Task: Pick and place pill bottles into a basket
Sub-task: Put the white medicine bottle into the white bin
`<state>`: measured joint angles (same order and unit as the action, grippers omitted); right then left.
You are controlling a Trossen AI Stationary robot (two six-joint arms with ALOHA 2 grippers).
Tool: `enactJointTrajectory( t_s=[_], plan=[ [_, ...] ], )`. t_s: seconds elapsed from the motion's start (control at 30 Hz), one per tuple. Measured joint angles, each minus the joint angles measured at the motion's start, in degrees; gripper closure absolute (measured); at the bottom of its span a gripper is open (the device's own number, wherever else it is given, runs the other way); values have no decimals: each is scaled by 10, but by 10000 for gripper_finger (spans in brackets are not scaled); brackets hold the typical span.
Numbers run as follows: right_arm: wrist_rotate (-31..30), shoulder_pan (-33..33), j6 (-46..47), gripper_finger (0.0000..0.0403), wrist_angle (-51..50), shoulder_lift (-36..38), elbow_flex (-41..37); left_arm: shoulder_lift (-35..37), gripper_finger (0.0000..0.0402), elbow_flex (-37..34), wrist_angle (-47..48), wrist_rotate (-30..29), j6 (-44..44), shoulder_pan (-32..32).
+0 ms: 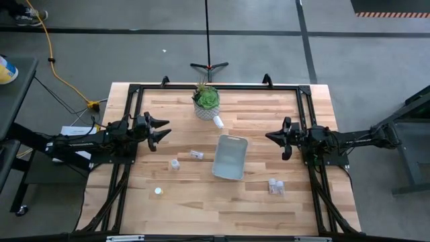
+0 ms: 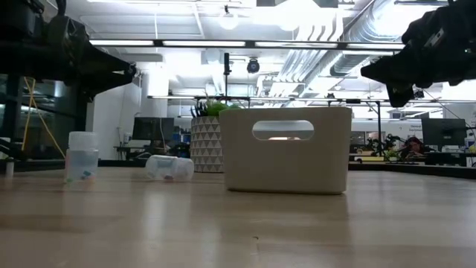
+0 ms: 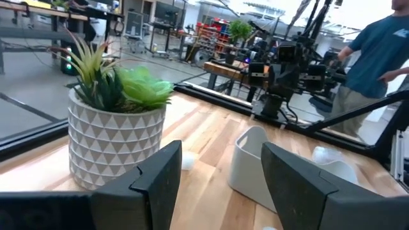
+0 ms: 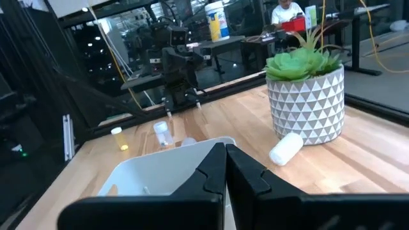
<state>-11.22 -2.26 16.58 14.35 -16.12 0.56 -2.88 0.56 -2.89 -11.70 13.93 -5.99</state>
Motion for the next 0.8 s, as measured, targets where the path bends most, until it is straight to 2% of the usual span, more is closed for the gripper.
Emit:
enactJointTrajectory(
  t_s=[0.17, 0.33, 0.53, 0.8],
  plan=[
    [-2, 0, 64, 402, 15, 0, 0, 0, 151, 0, 2, 23, 3, 0],
    [-3, 0, 133, 402, 37, 0, 0, 0, 151, 0, 0, 23, 3, 0],
    [-12, 0, 164, 402, 41, 0, 0, 0, 151, 0, 4, 7, 3, 0],
    [-124, 0, 251, 401, 78, 0, 0, 0, 151, 0, 0, -19, 3, 0]
  ],
)
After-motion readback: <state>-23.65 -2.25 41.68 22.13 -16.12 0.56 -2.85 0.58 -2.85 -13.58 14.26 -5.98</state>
